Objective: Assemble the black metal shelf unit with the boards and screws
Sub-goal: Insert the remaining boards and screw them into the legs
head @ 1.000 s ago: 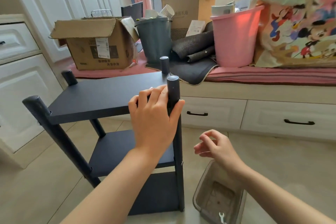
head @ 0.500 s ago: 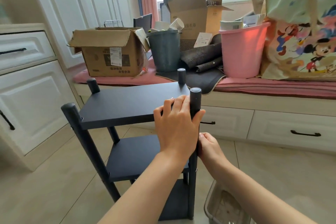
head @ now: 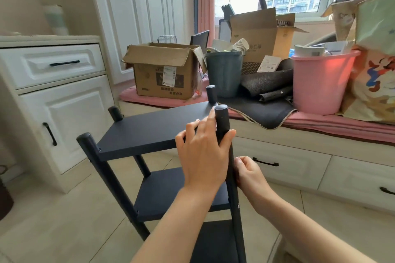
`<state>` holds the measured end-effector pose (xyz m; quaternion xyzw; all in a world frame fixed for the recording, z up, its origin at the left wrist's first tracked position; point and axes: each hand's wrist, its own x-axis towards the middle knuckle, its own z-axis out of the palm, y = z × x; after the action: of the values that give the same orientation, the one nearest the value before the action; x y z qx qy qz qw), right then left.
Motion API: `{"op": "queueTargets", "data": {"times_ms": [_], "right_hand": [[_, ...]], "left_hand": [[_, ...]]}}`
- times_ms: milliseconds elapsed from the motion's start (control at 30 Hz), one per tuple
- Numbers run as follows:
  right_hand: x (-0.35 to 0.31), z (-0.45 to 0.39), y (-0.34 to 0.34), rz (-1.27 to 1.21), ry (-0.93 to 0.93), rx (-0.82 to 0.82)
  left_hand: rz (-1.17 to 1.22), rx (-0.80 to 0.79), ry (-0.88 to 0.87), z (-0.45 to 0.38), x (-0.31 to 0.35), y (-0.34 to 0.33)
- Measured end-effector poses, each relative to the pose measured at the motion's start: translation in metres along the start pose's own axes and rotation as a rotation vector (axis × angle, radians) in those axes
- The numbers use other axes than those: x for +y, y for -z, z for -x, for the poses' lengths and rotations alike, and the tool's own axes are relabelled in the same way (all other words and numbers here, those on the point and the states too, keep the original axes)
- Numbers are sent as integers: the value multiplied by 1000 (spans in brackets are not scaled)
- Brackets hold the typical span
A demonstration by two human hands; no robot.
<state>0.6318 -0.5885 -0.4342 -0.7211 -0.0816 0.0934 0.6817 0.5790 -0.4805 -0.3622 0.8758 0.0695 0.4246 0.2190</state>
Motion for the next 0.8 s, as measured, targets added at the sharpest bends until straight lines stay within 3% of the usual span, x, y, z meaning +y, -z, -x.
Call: {"op": "queueTargets", "data": {"times_ms": [367, 600, 800], "right_hand": [[-36, -6, -88, -60, 30, -61], [-49, -24, -109, 45, 65, -95], [-43, -30, -112, 233, 120, -117]], "left_hand": [[184, 124, 214, -23, -83, 54], [312, 240, 399, -24, -99, 65], [581, 179, 555, -5, -121, 72]]}}
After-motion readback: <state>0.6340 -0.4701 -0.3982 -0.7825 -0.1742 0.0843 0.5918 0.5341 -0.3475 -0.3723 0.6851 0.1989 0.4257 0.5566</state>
